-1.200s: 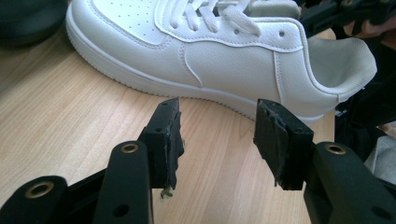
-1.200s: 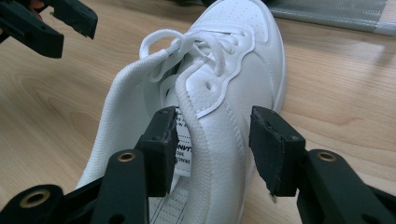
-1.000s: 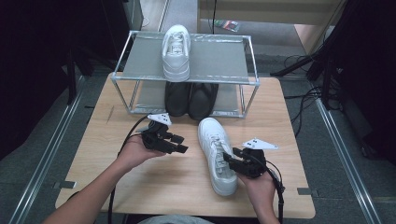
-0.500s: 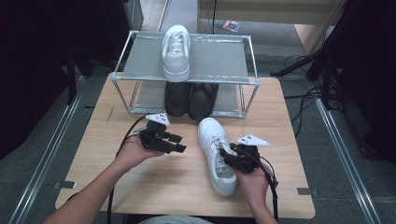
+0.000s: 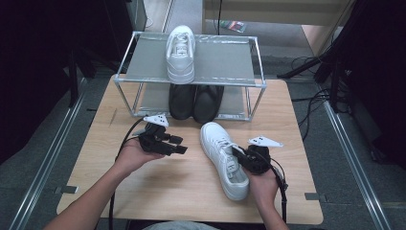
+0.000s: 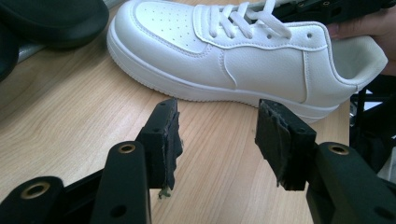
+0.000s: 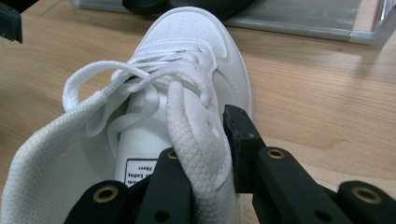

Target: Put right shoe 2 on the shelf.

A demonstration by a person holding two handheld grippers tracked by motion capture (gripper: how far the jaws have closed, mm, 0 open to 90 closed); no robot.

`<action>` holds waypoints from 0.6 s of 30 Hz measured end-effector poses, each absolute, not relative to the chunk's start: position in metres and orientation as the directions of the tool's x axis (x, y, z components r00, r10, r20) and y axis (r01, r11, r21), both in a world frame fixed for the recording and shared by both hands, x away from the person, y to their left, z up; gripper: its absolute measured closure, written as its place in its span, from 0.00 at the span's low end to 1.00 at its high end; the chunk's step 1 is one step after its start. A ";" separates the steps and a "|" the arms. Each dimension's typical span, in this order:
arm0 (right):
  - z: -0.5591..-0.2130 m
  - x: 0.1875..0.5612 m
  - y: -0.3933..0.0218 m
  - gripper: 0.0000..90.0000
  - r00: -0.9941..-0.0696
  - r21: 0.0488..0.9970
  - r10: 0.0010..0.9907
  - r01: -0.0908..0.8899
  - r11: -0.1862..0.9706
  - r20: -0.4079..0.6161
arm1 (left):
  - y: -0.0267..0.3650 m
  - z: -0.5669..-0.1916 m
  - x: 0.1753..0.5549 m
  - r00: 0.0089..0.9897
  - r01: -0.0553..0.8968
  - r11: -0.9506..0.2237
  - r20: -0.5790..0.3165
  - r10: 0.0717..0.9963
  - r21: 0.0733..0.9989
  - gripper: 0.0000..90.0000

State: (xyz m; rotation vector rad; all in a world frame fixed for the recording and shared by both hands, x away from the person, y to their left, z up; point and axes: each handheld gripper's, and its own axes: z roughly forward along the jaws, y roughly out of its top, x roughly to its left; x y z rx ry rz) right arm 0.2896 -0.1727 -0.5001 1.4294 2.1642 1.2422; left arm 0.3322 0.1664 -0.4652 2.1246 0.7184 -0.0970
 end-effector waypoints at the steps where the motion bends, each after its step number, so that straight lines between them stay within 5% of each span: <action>1: -0.499 0.292 -0.176 0.93 -0.490 0.768 0.841 0.622 0.153 0.229 | 0.167 -0.465 0.332 0.829 0.528 -0.457 -0.318 0.459 0.716 0.55; 18: -0.489 0.307 -0.175 0.95 -0.573 0.738 0.774 0.639 0.218 0.268 | 0.182 -0.464 0.327 0.813 0.525 -0.442 -0.276 0.512 0.727 0.45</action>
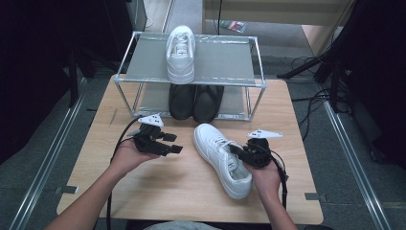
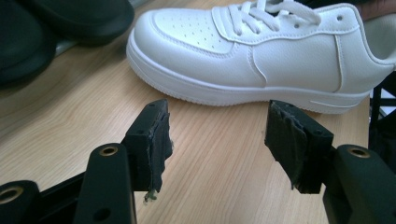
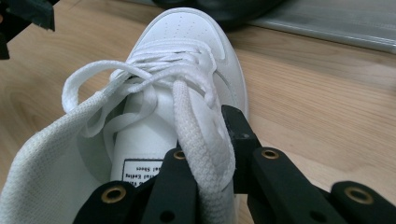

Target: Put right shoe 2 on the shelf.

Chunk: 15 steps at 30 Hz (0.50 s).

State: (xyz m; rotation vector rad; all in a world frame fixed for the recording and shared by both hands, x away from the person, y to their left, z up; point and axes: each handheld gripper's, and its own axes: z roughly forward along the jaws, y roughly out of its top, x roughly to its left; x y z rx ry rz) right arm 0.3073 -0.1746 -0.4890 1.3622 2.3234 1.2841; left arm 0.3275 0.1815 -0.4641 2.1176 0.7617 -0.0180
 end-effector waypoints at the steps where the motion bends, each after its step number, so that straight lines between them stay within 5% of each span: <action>1: -0.488 0.309 -0.173 0.95 -0.584 0.735 0.767 0.638 0.230 0.267 | 0.184 -0.464 0.327 0.812 0.525 -0.439 -0.273 0.516 0.729 0.45; 15: -0.452 0.339 -0.162 0.95 -0.794 0.759 0.576 0.494 0.425 0.194 | 0.206 -0.468 0.314 0.771 0.560 -0.409 -0.274 0.574 0.720 0.44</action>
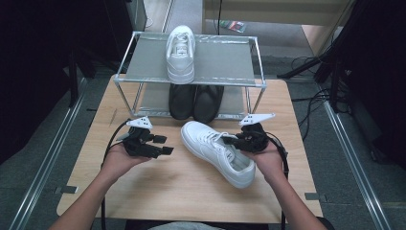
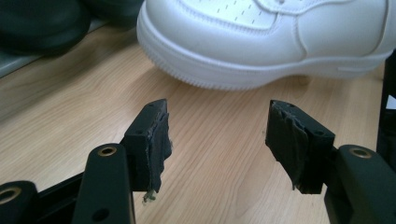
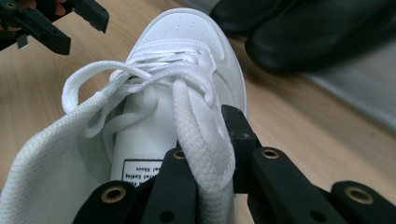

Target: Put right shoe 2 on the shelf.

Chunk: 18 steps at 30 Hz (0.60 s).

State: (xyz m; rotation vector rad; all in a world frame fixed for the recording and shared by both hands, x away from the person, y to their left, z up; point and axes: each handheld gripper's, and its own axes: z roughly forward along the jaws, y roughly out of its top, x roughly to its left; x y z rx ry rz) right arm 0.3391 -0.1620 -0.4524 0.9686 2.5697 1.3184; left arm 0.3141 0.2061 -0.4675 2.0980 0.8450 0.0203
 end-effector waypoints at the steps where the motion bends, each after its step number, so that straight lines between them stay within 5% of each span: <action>1: -0.448 0.344 -0.161 0.95 -0.817 0.768 0.550 0.462 0.444 0.173 | 0.209 -0.468 0.312 0.765 0.565 -0.406 -0.273 0.583 0.718 0.44; 18: -0.385 0.372 -0.173 0.94 -0.875 0.777 0.427 0.427 0.463 0.227 | 0.225 -0.470 0.300 0.733 0.588 -0.372 -0.279 0.620 0.718 0.44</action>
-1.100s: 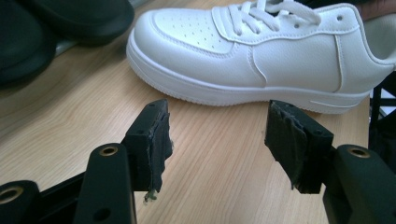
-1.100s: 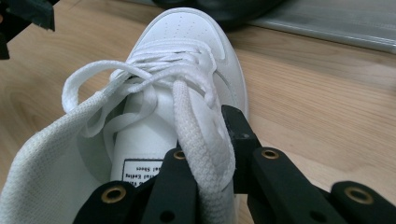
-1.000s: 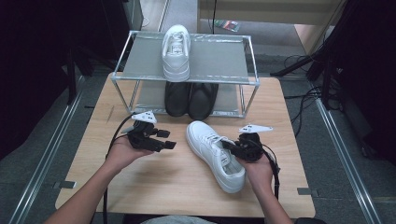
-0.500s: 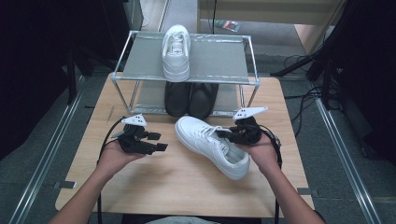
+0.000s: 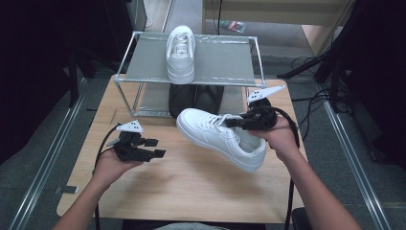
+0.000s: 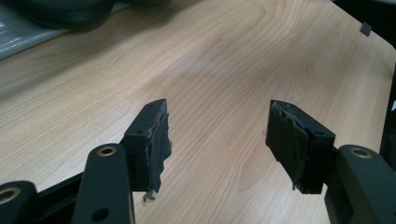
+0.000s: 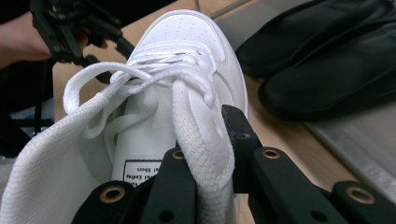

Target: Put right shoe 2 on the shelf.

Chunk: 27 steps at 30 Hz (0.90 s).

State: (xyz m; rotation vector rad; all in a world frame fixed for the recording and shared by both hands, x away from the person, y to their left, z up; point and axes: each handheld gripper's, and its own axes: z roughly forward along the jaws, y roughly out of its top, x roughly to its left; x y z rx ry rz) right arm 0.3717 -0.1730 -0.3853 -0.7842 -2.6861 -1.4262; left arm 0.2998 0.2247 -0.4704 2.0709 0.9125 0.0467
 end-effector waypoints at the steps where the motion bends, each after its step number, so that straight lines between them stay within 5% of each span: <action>1: -0.385 0.372 -0.173 0.94 -0.875 0.777 0.427 0.427 0.463 0.227 | 0.225 -0.471 0.300 0.732 0.589 -0.371 -0.281 0.620 0.718 0.44; 19: -0.317 0.377 -0.217 0.94 -0.786 0.794 0.565 0.502 0.344 0.253 | 0.220 -0.472 0.300 0.748 0.578 -0.395 -0.272 0.605 0.714 0.44; 27: -0.291 0.403 -0.218 0.94 -0.660 0.790 0.704 0.567 0.234 0.265 | 0.215 -0.472 0.302 0.755 0.573 -0.404 -0.268 0.598 0.713 0.43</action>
